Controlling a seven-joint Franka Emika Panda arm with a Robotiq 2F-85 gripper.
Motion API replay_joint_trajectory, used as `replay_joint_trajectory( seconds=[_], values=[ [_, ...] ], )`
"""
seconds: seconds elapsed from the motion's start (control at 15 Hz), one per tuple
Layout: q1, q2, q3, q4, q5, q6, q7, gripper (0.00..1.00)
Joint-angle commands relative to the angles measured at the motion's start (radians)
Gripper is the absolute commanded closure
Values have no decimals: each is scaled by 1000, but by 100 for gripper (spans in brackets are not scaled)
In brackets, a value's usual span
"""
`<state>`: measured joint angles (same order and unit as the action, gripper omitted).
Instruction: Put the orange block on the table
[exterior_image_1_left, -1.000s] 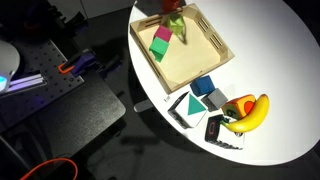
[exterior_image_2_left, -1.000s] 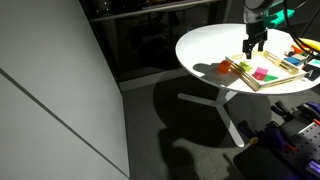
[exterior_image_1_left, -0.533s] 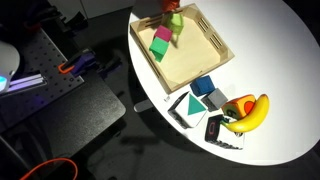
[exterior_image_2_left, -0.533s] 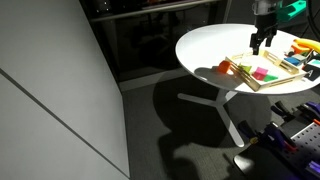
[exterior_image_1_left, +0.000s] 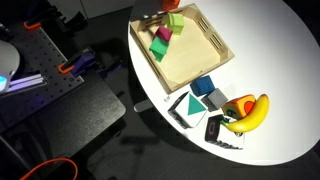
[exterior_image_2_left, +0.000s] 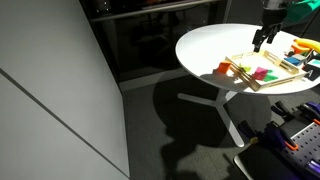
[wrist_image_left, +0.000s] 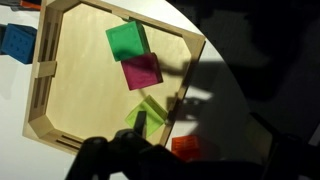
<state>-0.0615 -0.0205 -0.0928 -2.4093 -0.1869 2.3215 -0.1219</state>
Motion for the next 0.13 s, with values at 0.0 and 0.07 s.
replay_joint_trajectory(
  seconds=[0.0,0.07],
  values=[
    [-6,-5,6,-6,1,3,0,0],
    [-6,-8,6,-10,1,4,0,0]
  ],
)
